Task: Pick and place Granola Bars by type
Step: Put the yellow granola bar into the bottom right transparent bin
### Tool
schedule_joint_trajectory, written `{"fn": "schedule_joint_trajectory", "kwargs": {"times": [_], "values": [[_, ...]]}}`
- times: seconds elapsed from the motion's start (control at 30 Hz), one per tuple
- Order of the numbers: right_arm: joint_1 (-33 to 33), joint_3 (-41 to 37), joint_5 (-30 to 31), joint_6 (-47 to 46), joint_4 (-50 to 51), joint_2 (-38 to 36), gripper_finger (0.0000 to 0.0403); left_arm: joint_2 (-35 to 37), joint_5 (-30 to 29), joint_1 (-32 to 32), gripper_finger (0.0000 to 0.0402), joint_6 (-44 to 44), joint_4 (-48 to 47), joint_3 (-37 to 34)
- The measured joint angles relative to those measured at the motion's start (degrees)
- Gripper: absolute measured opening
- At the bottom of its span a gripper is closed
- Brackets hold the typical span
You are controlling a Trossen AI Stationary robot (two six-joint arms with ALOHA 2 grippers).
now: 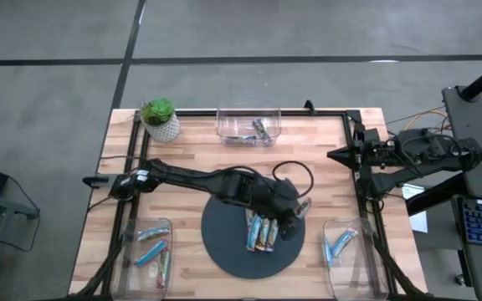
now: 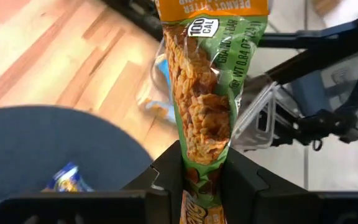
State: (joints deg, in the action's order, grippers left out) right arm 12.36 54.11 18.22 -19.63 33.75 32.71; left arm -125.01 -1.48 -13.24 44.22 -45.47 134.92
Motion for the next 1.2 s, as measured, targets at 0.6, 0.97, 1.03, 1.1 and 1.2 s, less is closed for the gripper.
{"fn": "schedule_joint_trajectory", "kwargs": {"times": [0.6, 0.97, 1.03, 1.1, 1.2], "values": [[0.00, 0.00, 0.15, 0.33, 1.17, -0.01, 0.0008, -0.31, 7.11, 1.46, 0.0067, -0.82, 12.75, -0.22], [-0.04, 0.00, 2.77, 0.32, 2.12, -0.02, 0.0008, -0.87, 12.37, 2.43, 0.0067, 5.18, 30.51, -8.88], [-0.04, 0.00, 2.97, 0.32, 2.12, -0.02, 0.0008, -0.90, 13.73, 2.38, 0.0067, 7.37, 35.00, -10.92], [-0.04, 0.00, 2.97, 0.32, 2.13, 0.00, 0.0008, -0.90, 14.26, 2.38, 0.0067, 9.13, 39.95, -13.42], [-0.02, 0.00, 2.97, 0.33, 2.15, 0.00, 0.0008, -0.91, 14.94, 2.48, 0.0067, 11.87, 46.16, -17.09]]}}
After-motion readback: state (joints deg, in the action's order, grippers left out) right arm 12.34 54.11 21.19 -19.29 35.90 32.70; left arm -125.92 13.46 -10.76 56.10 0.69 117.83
